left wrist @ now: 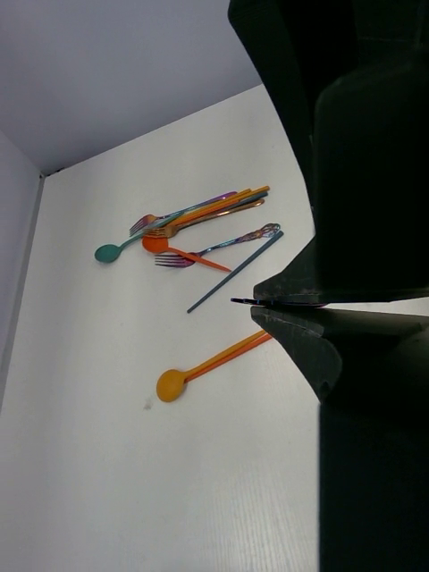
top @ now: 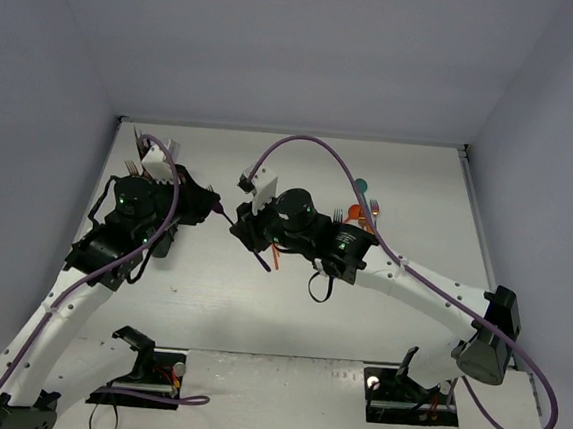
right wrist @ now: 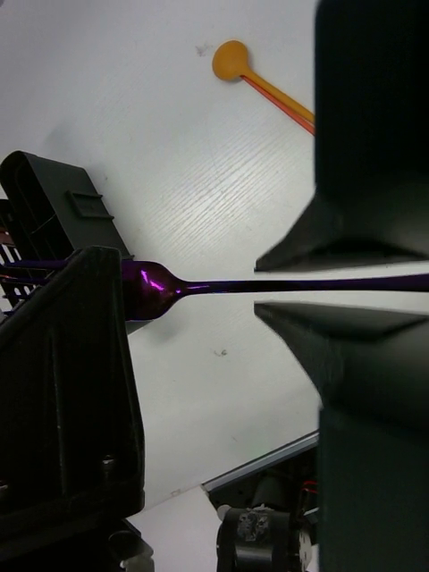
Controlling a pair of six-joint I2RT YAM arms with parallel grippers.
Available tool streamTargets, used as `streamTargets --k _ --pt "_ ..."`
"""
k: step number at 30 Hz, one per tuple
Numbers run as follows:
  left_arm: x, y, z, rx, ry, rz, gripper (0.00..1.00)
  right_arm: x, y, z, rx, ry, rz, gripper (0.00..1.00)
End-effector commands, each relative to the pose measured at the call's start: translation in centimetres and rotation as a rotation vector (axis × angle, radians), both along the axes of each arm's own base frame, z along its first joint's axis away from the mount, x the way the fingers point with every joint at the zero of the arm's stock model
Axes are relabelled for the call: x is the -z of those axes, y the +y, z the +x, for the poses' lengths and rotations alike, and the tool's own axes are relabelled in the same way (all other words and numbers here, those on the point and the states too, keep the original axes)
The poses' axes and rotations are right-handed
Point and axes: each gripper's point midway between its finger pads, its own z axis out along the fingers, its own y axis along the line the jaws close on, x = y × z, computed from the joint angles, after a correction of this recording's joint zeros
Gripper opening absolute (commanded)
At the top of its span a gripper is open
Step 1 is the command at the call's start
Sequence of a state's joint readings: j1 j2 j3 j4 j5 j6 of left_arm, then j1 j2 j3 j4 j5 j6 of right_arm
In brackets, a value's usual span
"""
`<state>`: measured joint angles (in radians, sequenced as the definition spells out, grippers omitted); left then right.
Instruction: Sort the eating utensils into containers
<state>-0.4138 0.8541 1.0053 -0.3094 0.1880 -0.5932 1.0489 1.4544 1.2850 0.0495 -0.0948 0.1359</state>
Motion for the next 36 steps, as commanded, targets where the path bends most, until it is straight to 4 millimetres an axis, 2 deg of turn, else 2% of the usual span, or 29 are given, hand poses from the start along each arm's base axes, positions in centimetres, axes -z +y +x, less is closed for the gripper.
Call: streamTargets --k 1,3,7,11,12,14,16,18,21,24,28,31,33,34,36 --pt "-3.9 1.9 0.7 -0.083 -0.165 0.045 0.0 -3.9 -0.2 0.2 0.017 -0.082 0.099 0.4" --pt "-3.8 3.5 0.9 -0.134 -0.184 0.143 0.0 -3.5 -0.9 0.8 0.062 -0.086 0.088 0.52" --pt "-5.1 8.1 1.6 -0.293 -0.245 0.377 0.0 -3.1 -3.9 2.2 0.185 -0.093 0.082 0.66" --pt "-7.3 13.1 2.6 -0.477 -0.286 0.622 0.0 -1.9 -7.9 3.7 0.298 -0.075 0.071 0.69" --pt "-7.4 13.9 3.2 -0.504 -0.28 0.67 0.0 -1.4 -8.7 3.6 0.308 -0.063 0.071 0.69" --pt "-8.3 15.4 4.0 -0.544 -0.285 0.744 0.0 -0.9 -10.2 4.0 0.341 -0.052 0.073 0.69" --pt "-9.1 18.6 5.3 -0.623 -0.259 0.805 0.0 -0.2 -12.1 4.1 0.371 -0.037 0.077 0.7" --pt "-9.2 20.9 6.3 -0.677 -0.236 0.816 0.0 0.4 -13.5 4.1 0.402 -0.03 0.072 0.7" --pt "-9.7 22.4 7.8 -0.747 -0.228 0.877 0.0 0.9 -14.7 3.8 0.429 -0.029 0.063 0.7" --pt "-9.3 23.8 9.8 -0.789 -0.22 0.887 0.0 1.2 -15.4 3.3 0.433 -0.021 0.052 0.7" --pt "-7.9 25.1 11.7 -0.814 -0.198 0.894 0.0 1.6 -16.1 2.7 0.435 -0.009 0.046 0.7" --pt "-6.9 25.3 13.3 -0.826 -0.213 0.887 0.0 1.9 -16.5 2.3 0.436 -0.004 0.043 0.7" --pt "-6.4 25.3 13.9 -0.83 -0.226 0.884 0.0 2.0 -16.7 2.3 0.442 -0.004 0.046 0.7" --pt "-6.2 26.4 13.8 -0.85 -0.216 0.887 0.0 2.0 -16.8 2.2 0.445 -0.004 0.046 0.7" --pt "-5.0 26.2 14.4 -0.826 -0.215 0.875 0.0 2.2 -16.9 2.2 0.45 -0.002 0.045 0.7"
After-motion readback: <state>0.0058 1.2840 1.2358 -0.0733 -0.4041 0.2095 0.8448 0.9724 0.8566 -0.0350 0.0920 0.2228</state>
